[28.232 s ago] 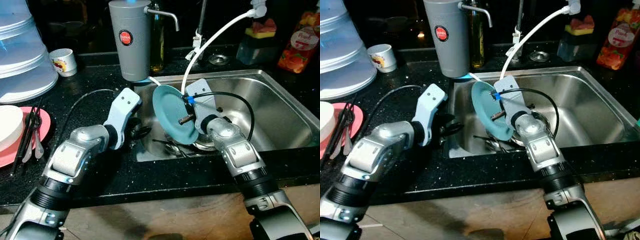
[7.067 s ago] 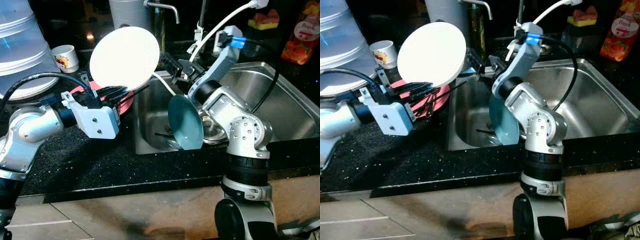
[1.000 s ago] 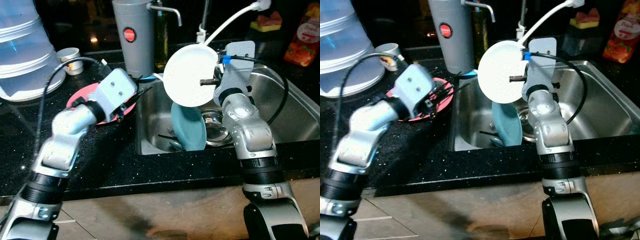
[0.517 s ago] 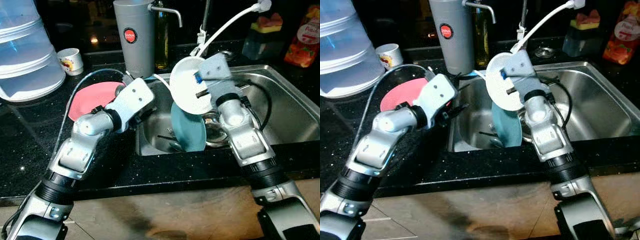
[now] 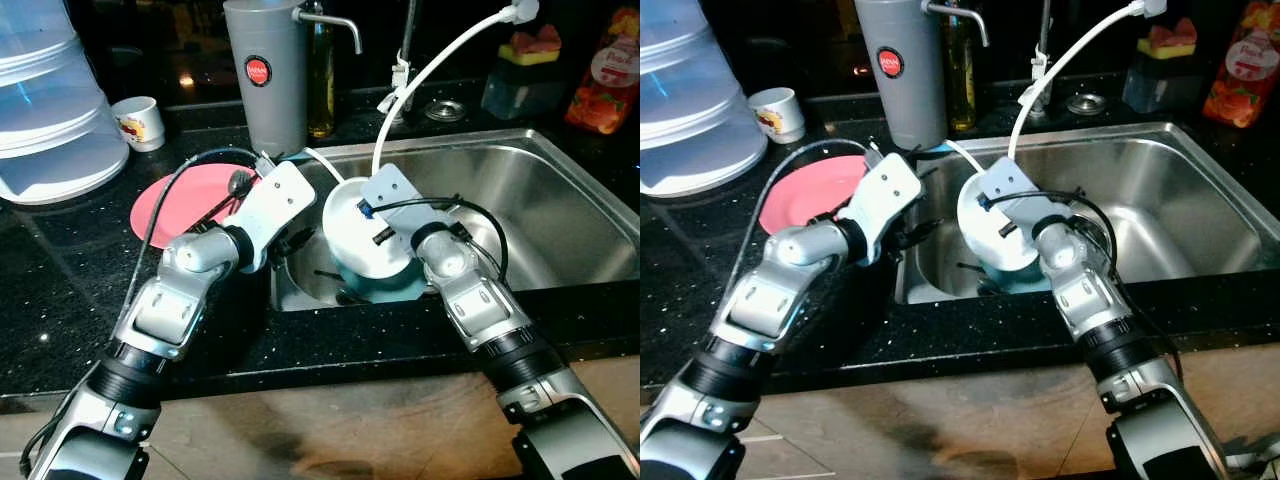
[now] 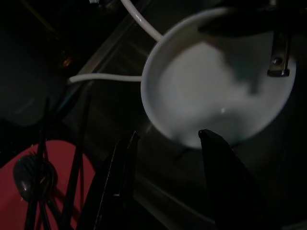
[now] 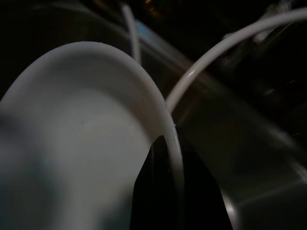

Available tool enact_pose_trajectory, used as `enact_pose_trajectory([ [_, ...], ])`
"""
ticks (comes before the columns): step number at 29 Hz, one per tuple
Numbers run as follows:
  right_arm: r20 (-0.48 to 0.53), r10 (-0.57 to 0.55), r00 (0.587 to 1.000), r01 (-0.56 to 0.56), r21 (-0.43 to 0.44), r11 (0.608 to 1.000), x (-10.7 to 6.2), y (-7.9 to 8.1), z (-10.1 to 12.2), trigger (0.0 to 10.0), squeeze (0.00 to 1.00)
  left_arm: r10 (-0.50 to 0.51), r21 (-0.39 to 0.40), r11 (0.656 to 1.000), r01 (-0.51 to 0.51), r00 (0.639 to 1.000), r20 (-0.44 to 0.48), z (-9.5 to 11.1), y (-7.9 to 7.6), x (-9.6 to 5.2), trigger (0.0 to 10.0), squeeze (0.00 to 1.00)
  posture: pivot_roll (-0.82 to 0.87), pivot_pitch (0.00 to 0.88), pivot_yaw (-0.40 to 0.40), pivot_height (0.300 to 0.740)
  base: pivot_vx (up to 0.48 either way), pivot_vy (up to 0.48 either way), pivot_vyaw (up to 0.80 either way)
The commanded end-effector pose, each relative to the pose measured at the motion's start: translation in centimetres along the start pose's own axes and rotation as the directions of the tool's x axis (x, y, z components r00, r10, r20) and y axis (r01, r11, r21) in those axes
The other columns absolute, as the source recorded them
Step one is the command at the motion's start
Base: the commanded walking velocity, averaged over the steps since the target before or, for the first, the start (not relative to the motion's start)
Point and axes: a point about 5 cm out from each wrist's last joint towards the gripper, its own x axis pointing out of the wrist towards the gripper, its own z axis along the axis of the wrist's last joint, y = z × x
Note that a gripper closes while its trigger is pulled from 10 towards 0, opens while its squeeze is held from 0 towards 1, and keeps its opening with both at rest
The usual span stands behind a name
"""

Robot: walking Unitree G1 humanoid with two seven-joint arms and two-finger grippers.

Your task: Kitchen organization

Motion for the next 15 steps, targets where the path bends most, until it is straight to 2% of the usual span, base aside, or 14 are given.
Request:
enact_pose_trajectory([
  [1, 0.003, 0.013, 1.000, -0.014, 0.071, 0.997, 0.4, -0.4, 0.4, 10.0, 0.00, -0.004, -0.011, 1.000, 0.004, 1.000, -0.004, -0.3, -0.1, 0.1, 10.0, 0.00, 0.03, 0.027, 0.052, 0.740, 0.000, 0.000, 0.00],
  [3, -0.006, 0.032, 0.999, -0.032, 0.113, 0.993, 0.7, -0.8, 0.5, 10.0, 0.00, 0.005, -0.009, 1.000, -0.005, 1.000, 0.003, -0.2, 0.0, 0.0, 10.0, 0.00, 0.03, 0.031, 0.049, 0.740, 0.000, 0.000, 0.00],
  [6, -0.009, 0.048, 0.999, -0.046, 0.130, 0.990, 0.9, -1.0, 0.5, 10.0, 0.00, 0.009, -0.006, 1.000, -0.009, 1.000, 0.005, -0.2, 0.0, 0.0, 10.0, 0.00, 0.03, 0.032, 0.046, 0.740, 0.000, 0.000, 0.00],
  [11, -0.039, 0.152, 0.988, -0.146, 0.128, 0.981, 1.6, -1.4, 0.6, 10.0, 0.00, -0.027, 0.002, 1.000, 0.027, 1.000, 0.010, -0.3, -0.5, 0.1, 10.0, 0.00, 0.03, 0.031, 0.041, 0.740, 0.000, 0.000, 0.00],
  [15, -0.061, 0.207, 0.976, -0.199, 0.117, 0.973, 1.9, -1.5, 0.5, 10.0, 0.00, -0.091, -0.040, 0.995, 0.091, 0.996, -0.002, -0.6, -1.5, 0.3, 10.0, 0.00, 0.03, 0.031, 0.040, 0.740, 0.000, 0.000, 0.00],
])
